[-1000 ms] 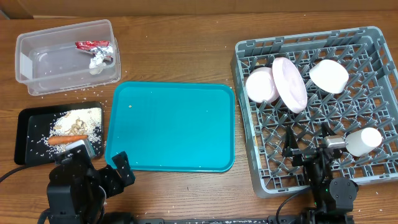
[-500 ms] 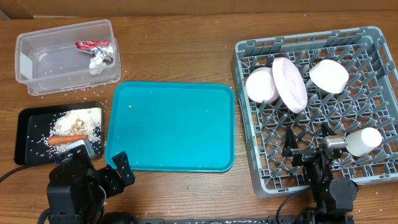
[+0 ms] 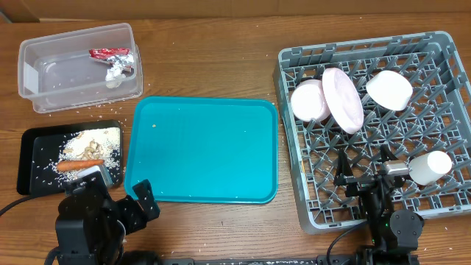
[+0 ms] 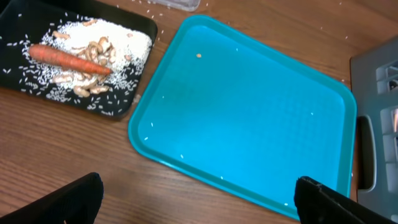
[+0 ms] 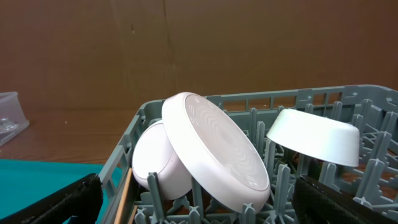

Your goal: Sort waste into correct bins and load items into the dishwasher

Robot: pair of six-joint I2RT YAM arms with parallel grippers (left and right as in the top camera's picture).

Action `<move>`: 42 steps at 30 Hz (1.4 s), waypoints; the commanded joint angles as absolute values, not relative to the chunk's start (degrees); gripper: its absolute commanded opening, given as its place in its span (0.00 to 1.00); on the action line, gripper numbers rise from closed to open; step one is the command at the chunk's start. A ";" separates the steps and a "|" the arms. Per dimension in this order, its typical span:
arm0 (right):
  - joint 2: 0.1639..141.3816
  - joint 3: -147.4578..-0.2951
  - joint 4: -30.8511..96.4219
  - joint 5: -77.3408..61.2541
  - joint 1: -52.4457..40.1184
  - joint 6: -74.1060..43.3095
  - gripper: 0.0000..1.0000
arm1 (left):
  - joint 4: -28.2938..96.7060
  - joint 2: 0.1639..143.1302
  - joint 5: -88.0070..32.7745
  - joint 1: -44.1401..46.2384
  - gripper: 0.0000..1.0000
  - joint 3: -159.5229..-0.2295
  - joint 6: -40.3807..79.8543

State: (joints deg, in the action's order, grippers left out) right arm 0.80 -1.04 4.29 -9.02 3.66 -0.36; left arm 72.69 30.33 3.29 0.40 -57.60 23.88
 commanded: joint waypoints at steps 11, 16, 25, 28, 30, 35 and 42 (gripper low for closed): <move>0.16 -0.49 3.92 -9.06 3.38 -0.16 1.00 | 46.13 12.34 3.16 -1.37 1.00 -33.23 8.84; 0.16 -0.47 3.92 -9.06 3.38 -0.16 1.00 | 29.89 3.31 3.22 -1.50 1.00 -19.09 4.16; 0.16 -0.47 3.92 -9.06 3.38 -0.16 1.00 | 1.65 0.21 1.80 -1.50 1.00 -0.19 3.77; 0.16 -0.49 3.92 -9.06 3.38 -0.16 1.00 | 4.43 0.19 -0.51 -1.50 1.00 -0.30 4.27; 0.16 -0.49 3.92 -9.06 3.38 -0.16 1.00 | 4.43 0.19 -0.49 -1.50 1.00 -0.30 4.27; 0.16 -0.49 3.92 -9.06 3.38 -0.16 1.00 | 4.43 0.25 -0.49 -1.50 1.00 -0.30 4.27; 0.16 -0.47 3.92 -9.06 3.38 -0.16 1.00 | 4.43 0.25 -0.49 -1.48 1.00 -0.30 4.27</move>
